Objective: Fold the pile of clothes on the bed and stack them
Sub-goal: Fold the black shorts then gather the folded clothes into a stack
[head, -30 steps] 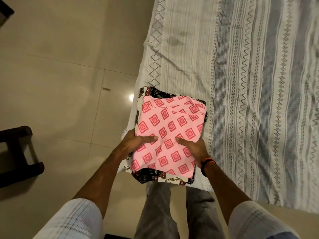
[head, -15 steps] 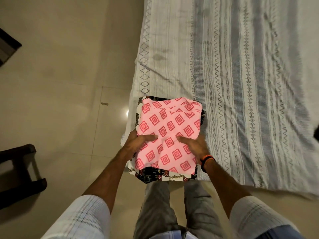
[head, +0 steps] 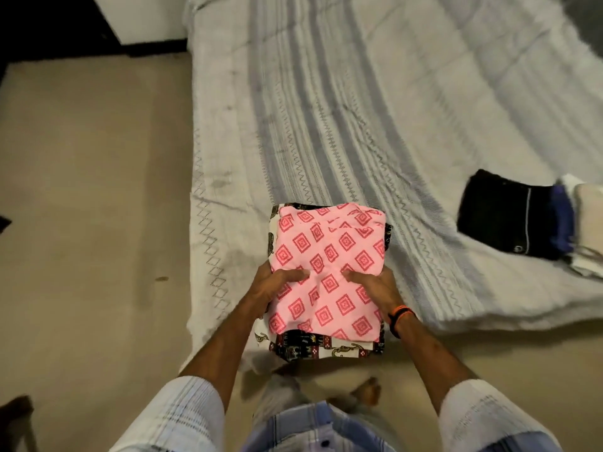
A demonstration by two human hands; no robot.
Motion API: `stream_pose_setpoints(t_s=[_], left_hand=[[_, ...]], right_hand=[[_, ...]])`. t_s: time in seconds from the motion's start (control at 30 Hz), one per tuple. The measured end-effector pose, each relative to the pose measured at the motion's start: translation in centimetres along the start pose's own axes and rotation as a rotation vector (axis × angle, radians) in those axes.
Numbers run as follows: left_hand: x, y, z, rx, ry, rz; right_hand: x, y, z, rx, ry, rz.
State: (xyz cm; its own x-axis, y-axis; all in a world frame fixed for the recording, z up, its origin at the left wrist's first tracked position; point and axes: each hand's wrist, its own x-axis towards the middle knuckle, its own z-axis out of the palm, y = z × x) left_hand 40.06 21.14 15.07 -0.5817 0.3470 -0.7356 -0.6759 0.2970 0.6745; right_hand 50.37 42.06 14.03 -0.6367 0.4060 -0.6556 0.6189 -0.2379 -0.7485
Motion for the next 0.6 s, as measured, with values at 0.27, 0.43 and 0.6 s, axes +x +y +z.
stream_pose_setpoints(t_s=[0.27,0.43,0.6], left_hand=[[-1.1,2.0,15.8,0.069,-0.058,0.043],[-0.5,2.4,23.7,0.108,-0.119,0.021],[1.6,3.6,29.3,0.126,-0.155,0.023]], right_hand=[[-2.3,0.3,-15.7,0.098,0.118,-0.063],[-2.7,1.1,-23.7,0.091,0.184,-0.041],[-0.8,0.9,-29.0,0.106,0.212,-0.033]])
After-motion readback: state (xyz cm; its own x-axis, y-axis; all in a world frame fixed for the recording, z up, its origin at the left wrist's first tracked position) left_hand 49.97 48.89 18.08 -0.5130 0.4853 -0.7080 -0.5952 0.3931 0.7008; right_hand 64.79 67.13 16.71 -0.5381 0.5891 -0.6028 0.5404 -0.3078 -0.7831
